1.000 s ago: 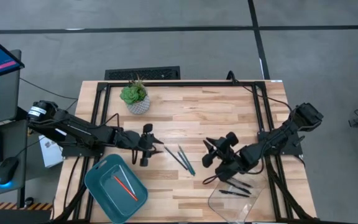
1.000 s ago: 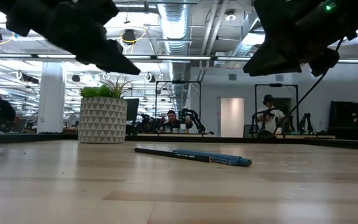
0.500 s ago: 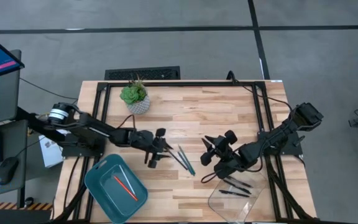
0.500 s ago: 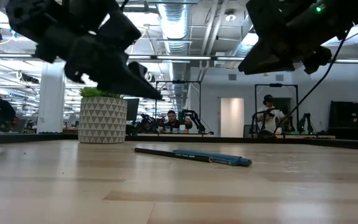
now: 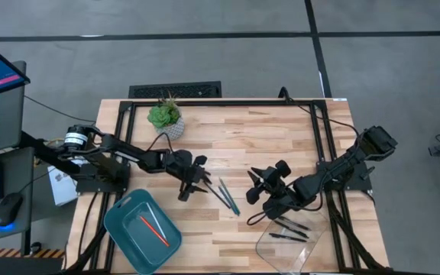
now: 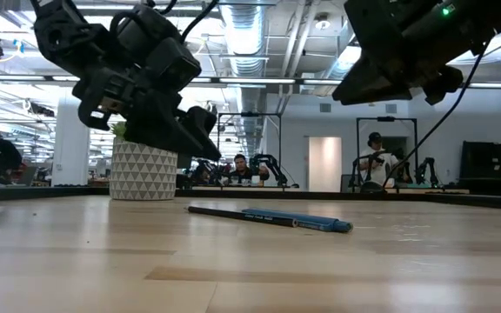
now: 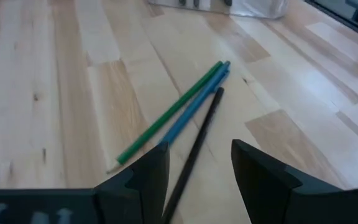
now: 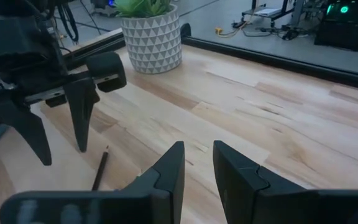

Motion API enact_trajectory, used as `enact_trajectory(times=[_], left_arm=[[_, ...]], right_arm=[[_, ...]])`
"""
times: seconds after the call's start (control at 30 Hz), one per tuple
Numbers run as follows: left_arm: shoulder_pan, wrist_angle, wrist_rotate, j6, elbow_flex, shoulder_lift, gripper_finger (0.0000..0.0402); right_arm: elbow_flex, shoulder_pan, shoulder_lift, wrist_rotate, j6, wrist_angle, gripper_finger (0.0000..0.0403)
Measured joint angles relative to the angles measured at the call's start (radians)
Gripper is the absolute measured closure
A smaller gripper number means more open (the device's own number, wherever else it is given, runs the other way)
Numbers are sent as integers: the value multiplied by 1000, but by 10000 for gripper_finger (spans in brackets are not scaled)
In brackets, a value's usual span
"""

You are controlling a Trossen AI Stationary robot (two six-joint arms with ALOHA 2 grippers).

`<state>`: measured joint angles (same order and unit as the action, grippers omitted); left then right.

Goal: Sort pens & pencils
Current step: Put the black pencil into the blue bin

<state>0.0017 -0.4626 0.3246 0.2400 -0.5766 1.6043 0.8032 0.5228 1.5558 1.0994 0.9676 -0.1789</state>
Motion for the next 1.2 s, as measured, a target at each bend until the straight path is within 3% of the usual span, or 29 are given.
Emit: enact_trajectory(times=[0.53,0.8,1.2], left_arm=[[6,33,39,45,0,1,236],[5,1,108,62,0,1,236],[51,-44,119,73,0,2,236]], right_arm=[[0,-1,0,0,-7,1,295],[0,-2,0,0,-8,1,295],[0,-2,0,0,-8,1,295]])
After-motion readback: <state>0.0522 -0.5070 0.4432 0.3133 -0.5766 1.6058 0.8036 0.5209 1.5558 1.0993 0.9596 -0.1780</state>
